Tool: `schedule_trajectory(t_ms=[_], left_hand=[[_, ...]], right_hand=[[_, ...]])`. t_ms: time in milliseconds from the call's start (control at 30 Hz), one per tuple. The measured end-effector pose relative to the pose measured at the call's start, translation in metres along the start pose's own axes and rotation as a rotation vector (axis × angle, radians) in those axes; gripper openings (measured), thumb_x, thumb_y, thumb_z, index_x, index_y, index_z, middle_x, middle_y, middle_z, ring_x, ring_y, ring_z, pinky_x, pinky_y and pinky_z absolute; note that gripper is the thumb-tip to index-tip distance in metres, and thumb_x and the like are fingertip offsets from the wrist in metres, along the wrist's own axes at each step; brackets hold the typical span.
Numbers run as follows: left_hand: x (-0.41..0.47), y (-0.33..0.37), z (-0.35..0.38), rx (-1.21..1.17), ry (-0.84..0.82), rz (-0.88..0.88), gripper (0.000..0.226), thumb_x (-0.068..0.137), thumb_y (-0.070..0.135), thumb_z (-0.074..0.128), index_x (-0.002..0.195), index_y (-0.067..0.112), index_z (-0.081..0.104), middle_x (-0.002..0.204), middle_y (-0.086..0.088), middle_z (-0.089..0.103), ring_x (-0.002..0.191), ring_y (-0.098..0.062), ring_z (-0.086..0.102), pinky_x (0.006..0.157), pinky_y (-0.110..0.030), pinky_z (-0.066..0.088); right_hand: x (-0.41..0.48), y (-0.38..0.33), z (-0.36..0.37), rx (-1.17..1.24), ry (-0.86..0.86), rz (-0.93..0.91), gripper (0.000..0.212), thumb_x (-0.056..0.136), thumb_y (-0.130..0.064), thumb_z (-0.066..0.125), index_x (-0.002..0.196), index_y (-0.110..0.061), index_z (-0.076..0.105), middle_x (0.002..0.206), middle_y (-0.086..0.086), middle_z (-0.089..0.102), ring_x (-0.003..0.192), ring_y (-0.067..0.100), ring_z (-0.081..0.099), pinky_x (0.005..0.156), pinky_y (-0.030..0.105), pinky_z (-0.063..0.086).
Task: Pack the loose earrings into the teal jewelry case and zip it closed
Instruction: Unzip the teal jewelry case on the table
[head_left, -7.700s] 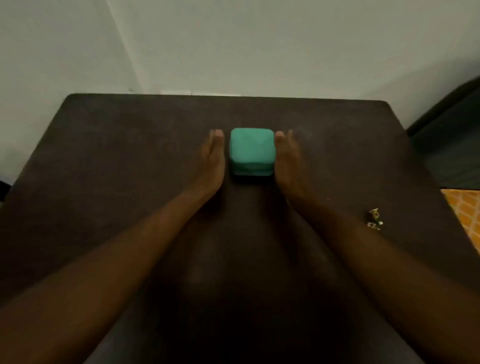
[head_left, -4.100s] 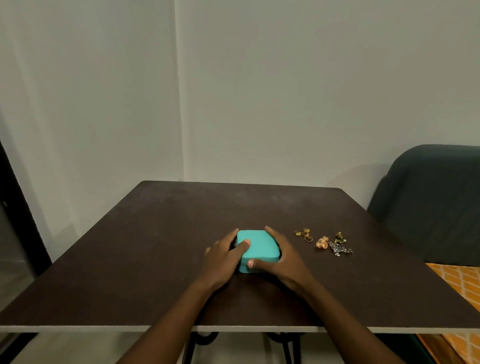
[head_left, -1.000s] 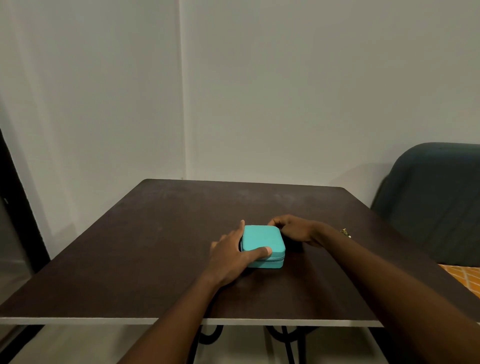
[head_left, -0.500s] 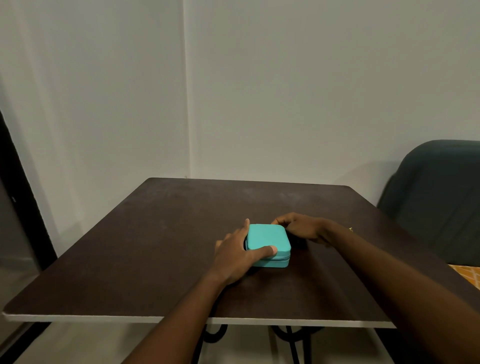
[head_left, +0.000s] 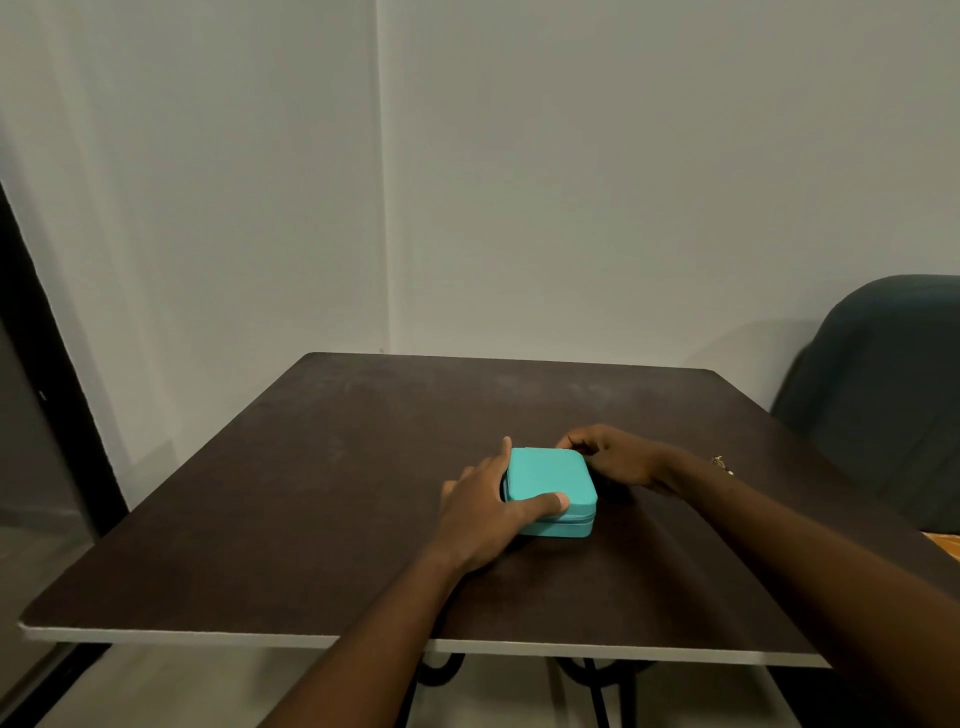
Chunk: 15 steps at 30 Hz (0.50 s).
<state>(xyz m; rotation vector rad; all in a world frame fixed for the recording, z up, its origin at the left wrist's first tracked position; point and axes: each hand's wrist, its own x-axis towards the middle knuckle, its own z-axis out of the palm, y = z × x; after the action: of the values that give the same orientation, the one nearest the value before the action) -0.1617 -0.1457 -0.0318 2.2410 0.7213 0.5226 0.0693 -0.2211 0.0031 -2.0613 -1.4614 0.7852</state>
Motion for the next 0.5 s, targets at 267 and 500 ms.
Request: schedule_trajectory(t_ms=[267, 500], left_hand=[[0.0009, -0.0016, 0.0008, -0.002, -0.007, -0.006, 0.105, 0.077, 0.078, 0.061, 0.16, 0.032, 0.016, 0.155, 0.009, 0.041, 0.134, -0.014, 0.038, 0.108, -0.037, 0.027], [-0.0016, 0.0007, -0.0007, 0.0, 0.004, -0.005, 0.104, 0.078, 0.075, 0.062, 0.161, 0.031, 0.017, 0.155, 0.008, 0.041, 0.134, -0.014, 0.037, 0.108, -0.036, 0.028]], right_hand=[[-0.0112, 0.0025, -0.0032, 0.011, 0.004, -0.045, 0.037, 0.1, 0.005, 0.045, 0.123, -0.016, 0.065, 0.121, -0.002, 0.07, 0.111, 0.01, 0.067, 0.097, 0.031, 0.056], [-0.0056, 0.0055, 0.0053, 0.009, 0.069, -0.084, 0.04, 0.098, 0.01, 0.043, 0.12, -0.015, 0.066, 0.119, -0.001, 0.07, 0.112, 0.01, 0.066, 0.099, 0.033, 0.055]])
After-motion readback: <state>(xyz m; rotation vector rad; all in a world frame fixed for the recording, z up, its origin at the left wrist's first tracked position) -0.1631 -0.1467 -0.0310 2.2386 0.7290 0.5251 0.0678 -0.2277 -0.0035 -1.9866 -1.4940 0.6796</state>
